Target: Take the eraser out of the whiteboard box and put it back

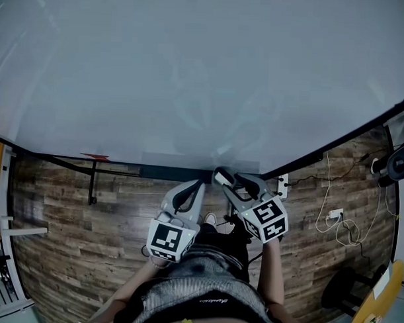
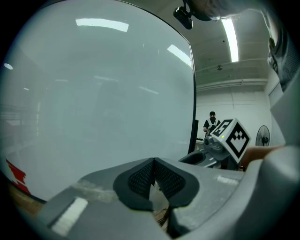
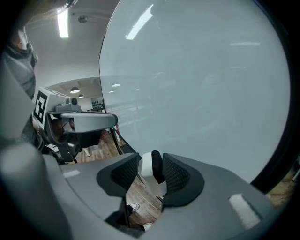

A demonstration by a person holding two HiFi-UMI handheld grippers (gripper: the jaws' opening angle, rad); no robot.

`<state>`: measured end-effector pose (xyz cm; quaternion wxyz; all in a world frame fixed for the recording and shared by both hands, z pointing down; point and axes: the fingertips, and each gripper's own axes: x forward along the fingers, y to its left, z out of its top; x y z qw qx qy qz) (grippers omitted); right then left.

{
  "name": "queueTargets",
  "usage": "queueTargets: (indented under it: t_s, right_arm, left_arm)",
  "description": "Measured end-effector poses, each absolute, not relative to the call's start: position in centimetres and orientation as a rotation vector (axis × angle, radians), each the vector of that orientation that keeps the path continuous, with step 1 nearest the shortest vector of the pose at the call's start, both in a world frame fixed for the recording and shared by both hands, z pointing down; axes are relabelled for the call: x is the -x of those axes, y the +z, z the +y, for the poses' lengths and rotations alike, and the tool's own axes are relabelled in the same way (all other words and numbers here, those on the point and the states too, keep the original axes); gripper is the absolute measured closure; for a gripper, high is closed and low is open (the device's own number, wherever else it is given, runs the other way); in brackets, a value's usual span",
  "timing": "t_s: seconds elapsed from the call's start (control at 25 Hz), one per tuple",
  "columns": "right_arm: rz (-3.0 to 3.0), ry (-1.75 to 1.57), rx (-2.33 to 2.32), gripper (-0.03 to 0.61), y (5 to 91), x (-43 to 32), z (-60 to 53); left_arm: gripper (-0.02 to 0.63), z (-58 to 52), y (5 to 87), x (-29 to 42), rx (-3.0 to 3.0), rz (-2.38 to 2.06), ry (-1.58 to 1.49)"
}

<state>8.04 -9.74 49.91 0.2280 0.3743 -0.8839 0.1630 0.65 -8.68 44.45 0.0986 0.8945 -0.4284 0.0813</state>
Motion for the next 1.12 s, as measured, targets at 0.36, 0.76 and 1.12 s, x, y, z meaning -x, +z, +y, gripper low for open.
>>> queueTargets:
  t_s: [0.36, 0.76, 1.12]
  right_arm:
    - [-2.439, 0.406, -1.007, 0.547, 50.0, -7.5, -8.8]
    - [-2.490, 0.425, -1.053, 0.575, 49.7, -6.7, -8.8]
    - [-2.475, 0.415, -1.028, 0.575, 50.5, -5.8, -8.6]
  left_arm:
    - [0.612, -8.9, 44.7, -0.5, -2.629, -1.269, 0.239]
    - [0.612, -9.0, 45.0, -0.5, -2.630, -1.263, 0.263]
    - [0.612, -9.2, 45.4, -0.5, -2.625, -1.269, 0.280]
